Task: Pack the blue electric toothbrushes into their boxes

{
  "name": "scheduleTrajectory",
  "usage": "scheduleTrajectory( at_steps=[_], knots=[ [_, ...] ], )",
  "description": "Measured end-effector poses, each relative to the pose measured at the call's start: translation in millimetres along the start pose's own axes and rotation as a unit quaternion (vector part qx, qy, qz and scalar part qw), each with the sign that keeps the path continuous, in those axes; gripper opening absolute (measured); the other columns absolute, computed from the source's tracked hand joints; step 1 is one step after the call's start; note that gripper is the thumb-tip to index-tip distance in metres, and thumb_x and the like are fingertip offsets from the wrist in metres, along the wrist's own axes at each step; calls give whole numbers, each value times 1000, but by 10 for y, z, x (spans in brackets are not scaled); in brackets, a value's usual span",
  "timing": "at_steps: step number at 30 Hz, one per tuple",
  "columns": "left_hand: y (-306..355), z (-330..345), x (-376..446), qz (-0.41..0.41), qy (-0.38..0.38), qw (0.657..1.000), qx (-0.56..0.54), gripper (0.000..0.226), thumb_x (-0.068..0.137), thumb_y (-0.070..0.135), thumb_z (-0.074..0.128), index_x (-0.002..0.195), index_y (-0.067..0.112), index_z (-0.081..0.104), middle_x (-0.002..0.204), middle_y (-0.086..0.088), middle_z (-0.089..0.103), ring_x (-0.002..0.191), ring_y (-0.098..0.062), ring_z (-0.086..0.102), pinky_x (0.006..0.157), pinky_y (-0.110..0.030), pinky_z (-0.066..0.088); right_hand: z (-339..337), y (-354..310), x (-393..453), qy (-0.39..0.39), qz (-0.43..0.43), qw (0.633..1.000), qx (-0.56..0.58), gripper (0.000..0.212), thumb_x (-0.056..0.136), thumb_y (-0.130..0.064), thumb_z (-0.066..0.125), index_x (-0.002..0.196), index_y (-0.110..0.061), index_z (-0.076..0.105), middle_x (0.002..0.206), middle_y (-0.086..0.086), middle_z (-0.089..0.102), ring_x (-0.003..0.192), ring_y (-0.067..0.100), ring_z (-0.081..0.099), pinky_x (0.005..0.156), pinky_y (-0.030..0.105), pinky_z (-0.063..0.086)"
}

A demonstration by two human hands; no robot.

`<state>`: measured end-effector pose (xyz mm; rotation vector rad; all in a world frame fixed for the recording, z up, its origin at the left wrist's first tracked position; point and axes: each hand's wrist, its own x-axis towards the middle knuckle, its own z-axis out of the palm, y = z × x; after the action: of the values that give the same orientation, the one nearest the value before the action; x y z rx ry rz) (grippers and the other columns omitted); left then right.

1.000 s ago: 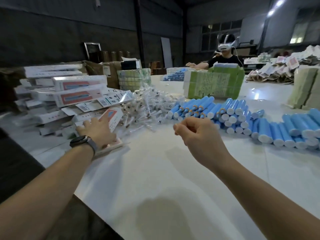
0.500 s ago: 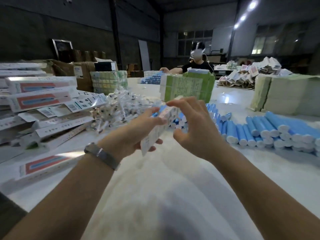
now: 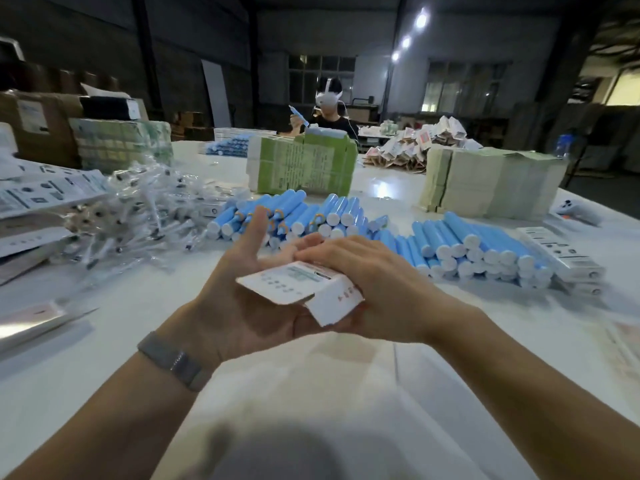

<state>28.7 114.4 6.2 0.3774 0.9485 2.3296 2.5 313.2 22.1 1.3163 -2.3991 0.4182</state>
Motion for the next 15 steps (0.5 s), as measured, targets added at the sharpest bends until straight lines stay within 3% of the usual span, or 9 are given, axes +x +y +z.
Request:
scheduleTrajectory(
  at_steps=[2,3,5,7,9,11,13,15],
  knots=[
    [-41,7,15,19,19,992,122,81,74,76,54,136,25,58,127,-14,68,106,-34,69,85,-54,58,5,-28,18,50,-6,997,53,57,79,-38,79,130,-24,58,127,-6,64,114,21,60,93,47,47],
    [-75,32,29,39,51,972,224,75,79,78,44,130,27,63,121,-11,70,99,-28,70,76,-47,59,-3,-35,11,67,9,992,106,50,79,-36,79,124,-25,60,120,-8,67,109,19,63,89,47,50],
    [-142,83,90,126,160,900,385,62,95,69,29,110,25,70,103,-8,68,82,-19,63,61,-33,53,-8,-32,-3,90,65,976,186,41,76,-36,80,112,-26,63,100,-12,70,92,14,67,79,44,53],
    [-196,107,164,227,239,850,410,41,105,50,32,100,25,64,97,-9,59,79,-18,54,58,-30,45,14,-47,2,100,125,953,257,39,73,-32,82,105,-20,63,91,-7,69,84,14,67,75,39,56],
    [-254,127,212,297,204,860,361,37,104,47,35,112,25,64,112,-4,66,101,-21,61,77,-36,53,64,-84,20,95,152,918,353,42,71,-22,86,106,-18,63,96,0,72,90,15,71,76,36,59],
    [-328,119,215,333,99,879,327,47,101,58,38,123,28,67,121,3,71,115,-17,65,92,-36,55,142,-137,47,102,159,897,400,44,68,-15,87,106,-15,65,93,1,73,85,15,72,69,28,58],
    [-369,118,188,343,65,871,346,64,83,68,64,127,21,62,115,6,73,109,-13,69,87,-27,55,219,-201,69,123,161,875,439,46,65,-8,84,106,-8,64,84,-1,72,75,9,70,63,19,53],
    [-382,102,185,354,97,842,396,59,74,48,75,122,20,57,104,12,75,98,-6,71,79,-20,55,287,-245,78,135,168,853,476,49,64,-3,75,110,0,60,86,7,69,76,11,69,62,19,53]
  ],
)
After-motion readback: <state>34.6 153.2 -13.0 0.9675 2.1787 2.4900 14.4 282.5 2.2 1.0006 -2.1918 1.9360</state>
